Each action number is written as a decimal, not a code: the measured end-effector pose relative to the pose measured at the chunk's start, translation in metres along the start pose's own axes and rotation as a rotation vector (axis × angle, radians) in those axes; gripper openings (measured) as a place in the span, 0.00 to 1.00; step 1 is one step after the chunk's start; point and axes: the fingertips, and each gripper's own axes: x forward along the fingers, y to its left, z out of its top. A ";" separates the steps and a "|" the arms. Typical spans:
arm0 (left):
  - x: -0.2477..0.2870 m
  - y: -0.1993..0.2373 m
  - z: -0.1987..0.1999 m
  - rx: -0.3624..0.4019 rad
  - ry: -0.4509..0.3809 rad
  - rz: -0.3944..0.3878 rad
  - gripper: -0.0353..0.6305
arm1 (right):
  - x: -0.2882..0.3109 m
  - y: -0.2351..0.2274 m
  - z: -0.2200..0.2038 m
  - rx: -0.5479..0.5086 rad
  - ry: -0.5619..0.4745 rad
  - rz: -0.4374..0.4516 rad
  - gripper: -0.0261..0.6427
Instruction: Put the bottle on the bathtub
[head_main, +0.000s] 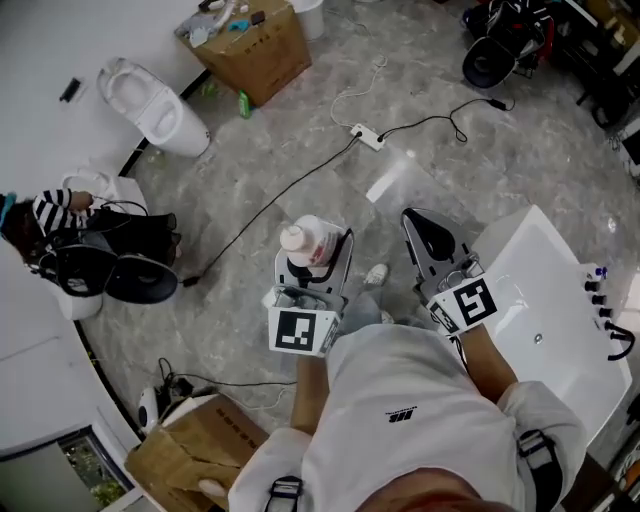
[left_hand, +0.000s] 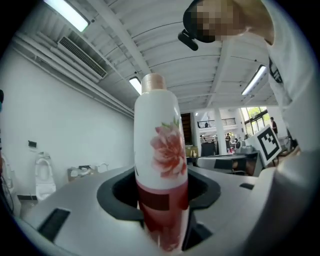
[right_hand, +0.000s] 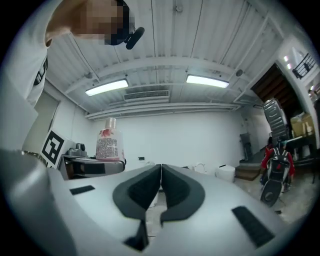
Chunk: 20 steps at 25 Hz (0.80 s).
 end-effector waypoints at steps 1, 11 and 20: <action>0.017 0.001 0.000 0.002 0.003 -0.034 0.38 | 0.004 -0.013 -0.001 0.002 -0.001 -0.037 0.03; 0.187 0.008 -0.010 -0.019 0.019 -0.368 0.38 | 0.043 -0.147 -0.002 -0.014 0.010 -0.388 0.03; 0.293 -0.011 -0.009 -0.035 0.013 -0.626 0.38 | 0.045 -0.223 0.001 -0.054 0.055 -0.663 0.03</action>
